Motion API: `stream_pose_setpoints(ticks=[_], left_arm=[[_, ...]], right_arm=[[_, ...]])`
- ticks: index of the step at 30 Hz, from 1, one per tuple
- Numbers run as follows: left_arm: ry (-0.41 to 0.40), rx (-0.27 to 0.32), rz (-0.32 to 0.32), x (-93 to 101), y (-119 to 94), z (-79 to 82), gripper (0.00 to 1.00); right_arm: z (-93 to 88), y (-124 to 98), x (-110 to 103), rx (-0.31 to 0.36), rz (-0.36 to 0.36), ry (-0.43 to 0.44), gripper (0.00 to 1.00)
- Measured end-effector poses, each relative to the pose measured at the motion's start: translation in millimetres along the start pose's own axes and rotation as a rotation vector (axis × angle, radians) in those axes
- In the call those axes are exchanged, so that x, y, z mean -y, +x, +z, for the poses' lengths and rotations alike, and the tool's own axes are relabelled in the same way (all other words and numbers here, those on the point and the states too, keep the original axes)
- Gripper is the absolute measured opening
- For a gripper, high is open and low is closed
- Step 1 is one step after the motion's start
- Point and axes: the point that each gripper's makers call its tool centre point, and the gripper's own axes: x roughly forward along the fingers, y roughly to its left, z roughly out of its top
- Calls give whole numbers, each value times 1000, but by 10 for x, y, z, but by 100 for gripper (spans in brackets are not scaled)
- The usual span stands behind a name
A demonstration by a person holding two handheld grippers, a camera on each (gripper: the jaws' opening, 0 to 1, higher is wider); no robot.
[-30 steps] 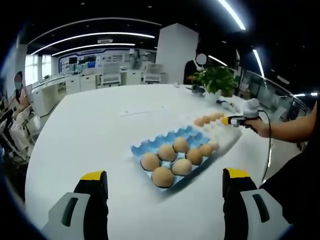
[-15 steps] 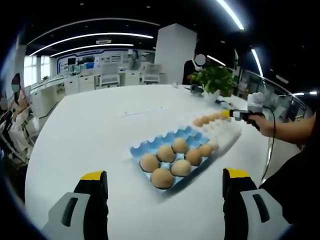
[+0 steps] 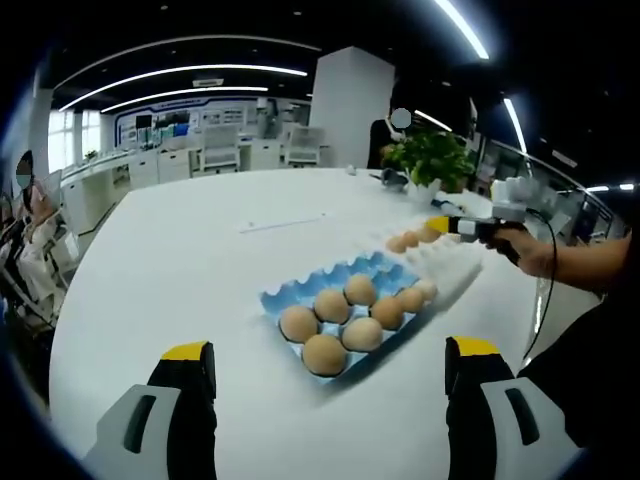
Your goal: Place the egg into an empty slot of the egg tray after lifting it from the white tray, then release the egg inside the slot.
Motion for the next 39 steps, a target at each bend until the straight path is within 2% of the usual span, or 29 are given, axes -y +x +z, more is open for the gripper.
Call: stream_pose_setpoints(ticks=[13,16,18,24,28,39], left_arm=[[0,-3,8,-26,-12,-12,96],[-2,-5,6,-20,-6,-18,96],[-1,-5,4,-14,-6,-19,96],[-5,-2,11,-42,-25,-22,96],[-5,-4,12,-43,-24,-35,96],[-7,-5,9,-32,-23,-48,96]], right_arm=[[-145,181,-596,-46,142,-19,26],[-181,226,-740,-56,175,11,26],[-228,236,-867,-79,199,1,26],[-261,276,-1103,-90,252,-17,26],[-307,288,-1207,-101,273,-27,26],[-440,303,-1307,-139,302,-45,26]])
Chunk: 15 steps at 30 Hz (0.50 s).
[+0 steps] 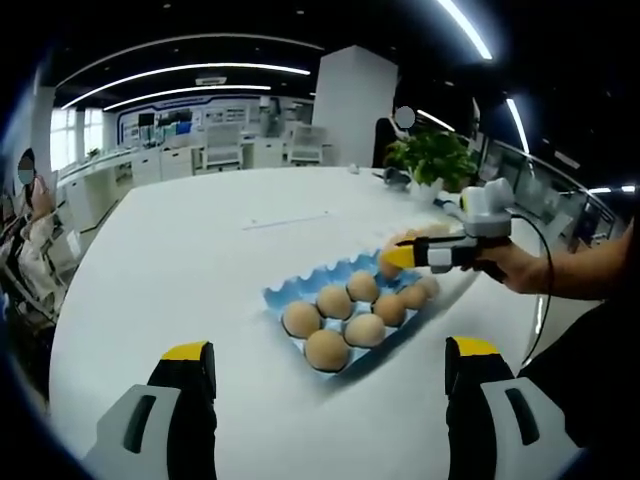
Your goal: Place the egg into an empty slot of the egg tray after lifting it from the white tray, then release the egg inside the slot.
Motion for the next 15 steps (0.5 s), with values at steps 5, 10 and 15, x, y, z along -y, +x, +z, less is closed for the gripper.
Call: stream_pose_setpoints(ticks=[5,10,15], left_arm=[[0,3,0,2,-4,6,96],[-1,2,2,-6,-12,0,96],[2,6,1,0,-13,13,96]], right_arm=[[-66,40,-35,-21,12,-8,26],[-100,47,-59,-36,18,-21,26],[-136,53,-72,-48,21,-31,26]])
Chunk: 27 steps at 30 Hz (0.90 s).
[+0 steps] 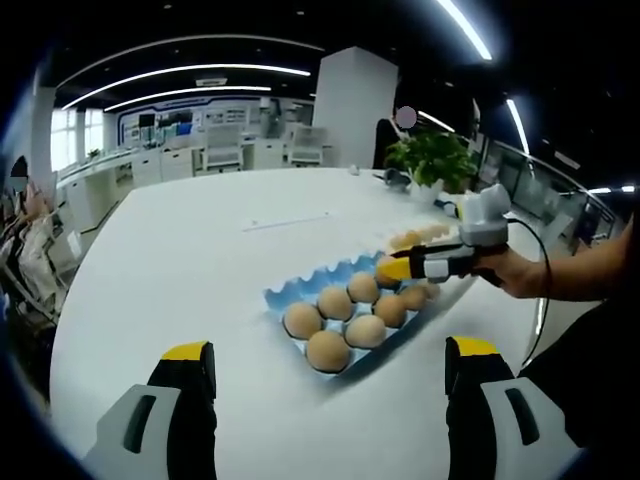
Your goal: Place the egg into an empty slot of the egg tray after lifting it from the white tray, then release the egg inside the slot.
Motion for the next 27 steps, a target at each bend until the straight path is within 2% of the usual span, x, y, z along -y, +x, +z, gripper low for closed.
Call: stream_pose_setpoints(ticks=[13,27], left_arm=[[4,1,-8,24,10,16,96],[9,-1,-11,32,9,33,96]], right_arm=[[-81,0,2,-16,5,35,26],[-101,-32,-26,-6,13,-40,27]])
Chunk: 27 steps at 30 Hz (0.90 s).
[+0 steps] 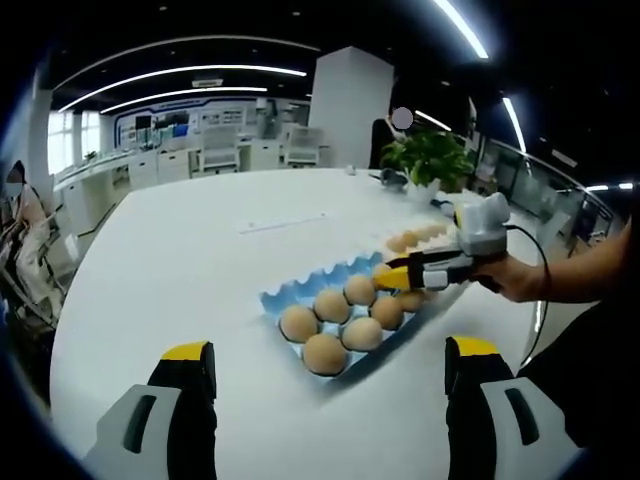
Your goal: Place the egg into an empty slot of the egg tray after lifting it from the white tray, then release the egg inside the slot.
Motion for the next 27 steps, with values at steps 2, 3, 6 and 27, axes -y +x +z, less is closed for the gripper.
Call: stream_pose_setpoints(ticks=[2,3,6,27], left_arm=[[0,0,-1,3,-1,2,96],[1,0,-1,4,0,4,96],[1,-2,0,2,-1,4,96],[5,-2,-8,30,29,12,96]], right_arm=[[33,-31,5,18,1,-1,27],[61,-49,6,29,4,15,27],[110,-92,15,46,-1,16,27],[178,-652,830,153,-215,135,27]])
